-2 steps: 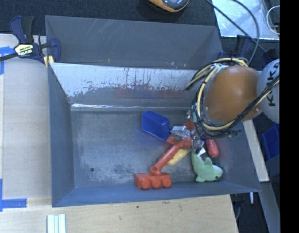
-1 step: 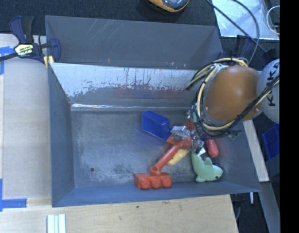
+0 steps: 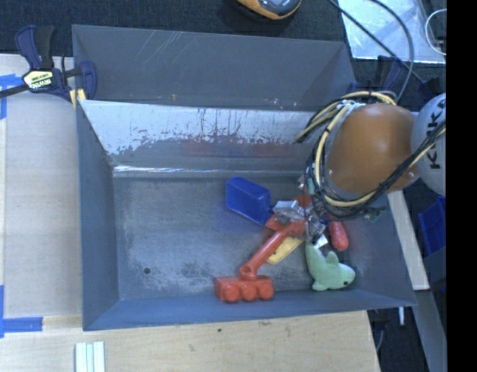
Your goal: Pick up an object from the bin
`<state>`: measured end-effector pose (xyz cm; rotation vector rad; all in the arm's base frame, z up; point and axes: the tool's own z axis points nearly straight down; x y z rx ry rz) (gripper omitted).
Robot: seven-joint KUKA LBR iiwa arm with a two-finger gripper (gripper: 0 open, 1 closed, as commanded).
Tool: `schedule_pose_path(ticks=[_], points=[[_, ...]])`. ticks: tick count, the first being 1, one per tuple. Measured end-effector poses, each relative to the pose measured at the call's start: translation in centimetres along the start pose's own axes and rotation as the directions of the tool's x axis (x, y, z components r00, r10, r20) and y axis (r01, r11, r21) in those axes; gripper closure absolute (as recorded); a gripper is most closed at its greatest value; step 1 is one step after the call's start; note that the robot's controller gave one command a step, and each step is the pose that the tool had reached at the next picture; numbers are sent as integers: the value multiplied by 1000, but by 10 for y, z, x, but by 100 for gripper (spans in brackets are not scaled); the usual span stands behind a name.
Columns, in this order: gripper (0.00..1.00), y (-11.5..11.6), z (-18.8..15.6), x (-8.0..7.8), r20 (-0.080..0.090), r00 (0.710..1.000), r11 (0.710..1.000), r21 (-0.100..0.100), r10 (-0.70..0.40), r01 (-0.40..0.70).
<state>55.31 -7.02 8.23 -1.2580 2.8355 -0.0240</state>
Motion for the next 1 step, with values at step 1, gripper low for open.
schedule_pose_path(ticks=[1], points=[[100,1,-11,0,-2,1000,1000,-4,-1,1]])
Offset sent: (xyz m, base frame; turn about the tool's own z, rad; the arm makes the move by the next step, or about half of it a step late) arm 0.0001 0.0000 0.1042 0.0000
